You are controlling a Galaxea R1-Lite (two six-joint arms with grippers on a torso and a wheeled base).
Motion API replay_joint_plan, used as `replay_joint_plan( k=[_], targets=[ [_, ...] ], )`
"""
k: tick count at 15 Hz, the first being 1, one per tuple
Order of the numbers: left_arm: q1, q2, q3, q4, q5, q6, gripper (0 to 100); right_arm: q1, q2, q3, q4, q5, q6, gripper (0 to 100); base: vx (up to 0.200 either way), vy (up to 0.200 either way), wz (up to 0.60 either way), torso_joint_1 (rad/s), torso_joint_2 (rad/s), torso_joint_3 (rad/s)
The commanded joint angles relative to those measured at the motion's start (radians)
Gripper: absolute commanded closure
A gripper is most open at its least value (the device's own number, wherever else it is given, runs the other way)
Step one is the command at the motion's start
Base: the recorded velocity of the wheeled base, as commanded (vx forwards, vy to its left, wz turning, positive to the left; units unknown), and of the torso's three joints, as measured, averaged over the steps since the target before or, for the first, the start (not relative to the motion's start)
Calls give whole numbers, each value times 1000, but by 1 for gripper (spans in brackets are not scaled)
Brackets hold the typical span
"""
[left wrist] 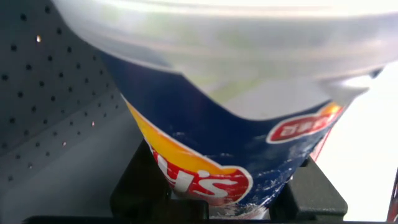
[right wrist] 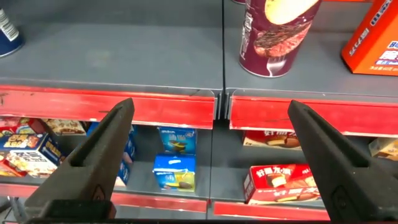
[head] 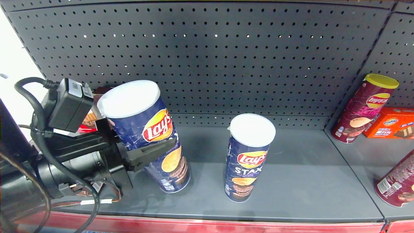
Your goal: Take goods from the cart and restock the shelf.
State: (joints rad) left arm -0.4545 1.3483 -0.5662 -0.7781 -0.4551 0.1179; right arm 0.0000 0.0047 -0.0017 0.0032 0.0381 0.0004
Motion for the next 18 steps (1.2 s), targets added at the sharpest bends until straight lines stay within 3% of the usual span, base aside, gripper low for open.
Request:
replay_joint_plan(
  k=[1, 3, 6, 7, 8, 9, 10, 11, 12, 13, 15, 18],
  targets=[
    [7, 45, -98, 46, -2, 2, 100, 0, -2, 0, 0, 0, 0, 0, 0, 0, 0, 0, 0, 0],
    [2, 91, -215, 151, -4, 11, 100, 0, -2, 0, 0, 0, 1, 0, 0, 0, 0, 0, 0, 0],
    [-9, 204, -356, 174, -28, 26, 100, 0, -2, 0, 0, 0, 0, 0, 0, 0, 0, 0, 0, 0],
    [10, 249, -420, 207, -37, 101, 100, 0, -2, 0, 0, 0, 0, 0, 0, 0, 0, 0, 0, 0],
    [65, 302, -482, 306, -54, 206, 100, 0, -2, 0, 0, 0, 0, 0, 0, 0, 0, 0, 0, 0],
    [73, 319, -508, 359, -83, 235, 100, 0, -2, 0, 0, 0, 0, 0, 0, 0, 0, 0, 0, 0],
    [77, 353, -547, 401, -140, 238, 100, 0, -2, 0, 0, 0, 0, 0, 0, 0, 0, 0, 0, 0],
    [79, 361, -571, 405, -157, 229, 100, 0, -2, 0, 0, 0, 0, 0, 0, 0, 0, 0, 0, 0],
    [83, 371, -604, 411, -163, 203, 100, 0, -2, 0, 0, 0, 0, 0, 0, 0, 0, 0, 0, 0],
    [79, 400, -655, 431, -166, 155, 100, 0, -2, 0, 0, 0, 0, 0, 0, 0, 0, 0, 0, 0],
    [65, 434, -684, 428, -165, 124, 100, 0, -2, 0, 0, 0, 1, 0, 0, 0, 0, 0, 0, 0],
    [49, 454, -684, 428, -166, 106, 100, 0, -2, 0, 0, 0, 1, 0, 0, 0, 0, 0, 0, 0]
  ],
)
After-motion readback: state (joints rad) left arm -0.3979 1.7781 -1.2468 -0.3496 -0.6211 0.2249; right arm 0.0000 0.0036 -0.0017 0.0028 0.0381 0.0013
